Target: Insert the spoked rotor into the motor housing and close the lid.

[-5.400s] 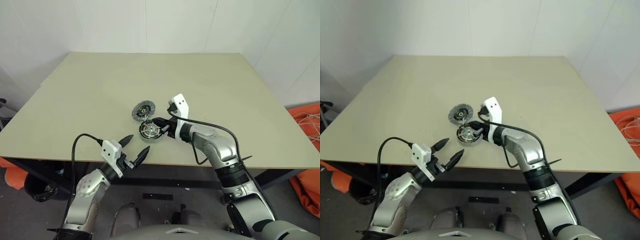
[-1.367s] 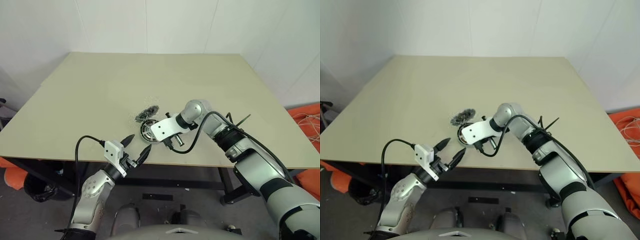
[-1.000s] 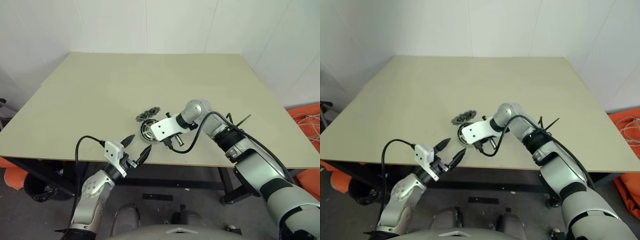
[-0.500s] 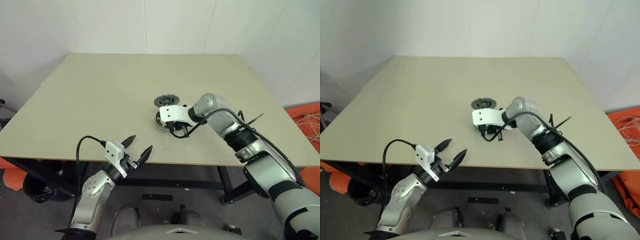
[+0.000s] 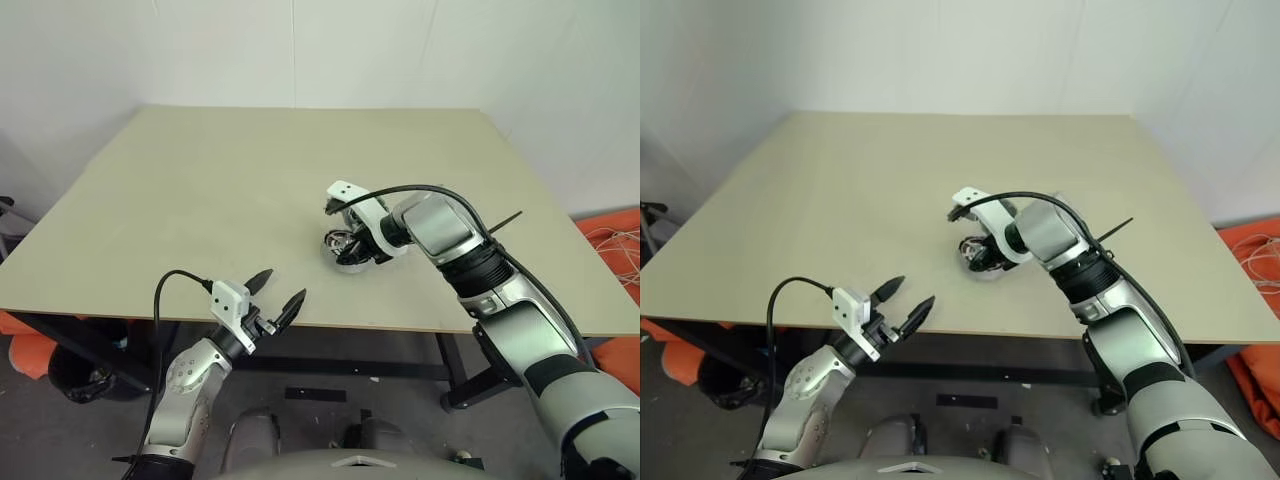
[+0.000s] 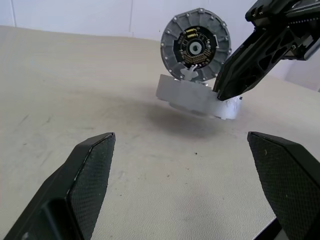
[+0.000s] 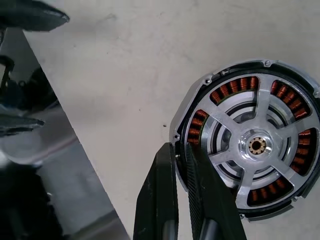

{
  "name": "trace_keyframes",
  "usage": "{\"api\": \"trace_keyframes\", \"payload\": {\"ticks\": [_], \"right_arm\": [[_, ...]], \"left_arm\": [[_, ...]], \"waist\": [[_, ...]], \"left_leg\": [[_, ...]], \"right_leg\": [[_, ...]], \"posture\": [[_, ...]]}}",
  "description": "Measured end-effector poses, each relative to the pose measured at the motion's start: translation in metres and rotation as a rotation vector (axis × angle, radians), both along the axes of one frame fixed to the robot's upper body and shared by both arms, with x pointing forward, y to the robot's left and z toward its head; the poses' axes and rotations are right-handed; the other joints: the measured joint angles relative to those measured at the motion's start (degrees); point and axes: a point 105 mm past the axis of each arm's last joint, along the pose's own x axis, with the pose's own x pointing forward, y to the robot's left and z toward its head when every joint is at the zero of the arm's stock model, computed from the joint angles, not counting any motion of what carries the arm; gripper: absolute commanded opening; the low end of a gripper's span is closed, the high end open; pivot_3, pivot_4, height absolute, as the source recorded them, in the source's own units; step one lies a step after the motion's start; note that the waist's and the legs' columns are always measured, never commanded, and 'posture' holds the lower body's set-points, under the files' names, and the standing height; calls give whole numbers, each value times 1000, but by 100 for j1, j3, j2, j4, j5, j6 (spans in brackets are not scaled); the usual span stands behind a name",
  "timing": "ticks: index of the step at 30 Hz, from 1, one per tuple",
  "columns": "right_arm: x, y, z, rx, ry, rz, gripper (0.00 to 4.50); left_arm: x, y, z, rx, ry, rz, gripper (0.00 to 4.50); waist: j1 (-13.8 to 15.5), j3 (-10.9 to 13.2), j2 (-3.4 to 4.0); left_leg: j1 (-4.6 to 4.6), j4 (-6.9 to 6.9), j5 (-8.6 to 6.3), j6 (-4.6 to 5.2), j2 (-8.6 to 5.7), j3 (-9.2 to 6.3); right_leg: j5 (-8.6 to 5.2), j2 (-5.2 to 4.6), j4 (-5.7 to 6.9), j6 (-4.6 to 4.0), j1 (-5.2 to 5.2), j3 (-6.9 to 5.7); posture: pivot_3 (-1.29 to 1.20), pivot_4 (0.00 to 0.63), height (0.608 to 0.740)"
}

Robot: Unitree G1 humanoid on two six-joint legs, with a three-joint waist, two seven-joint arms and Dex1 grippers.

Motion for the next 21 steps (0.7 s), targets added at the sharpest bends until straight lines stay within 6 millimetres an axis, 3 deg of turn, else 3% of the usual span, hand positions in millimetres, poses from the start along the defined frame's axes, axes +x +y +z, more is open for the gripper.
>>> {"api": "trace_keyframes", "payload": {"ticks": [8, 21], "right_arm": [[8, 0, 2, 77, 120, -266, 22], [29, 2, 4, 138, 140, -494, 22]], "left_arm": [[1, 0, 2, -9, -3, -1, 4500], [3, -2, 4, -13, -9, -5, 4500]], "waist": [[-1, 4, 7], [9, 18, 29]], "left_leg": [[2, -3, 13, -23, 0, 0], [-1, -7, 19, -34, -5, 1]], "right_leg": [[-1, 0, 0, 1, -2, 1], [-19, -2, 4, 34, -10, 3]], "posture": [[0, 0, 740], [0, 0, 740]]}}
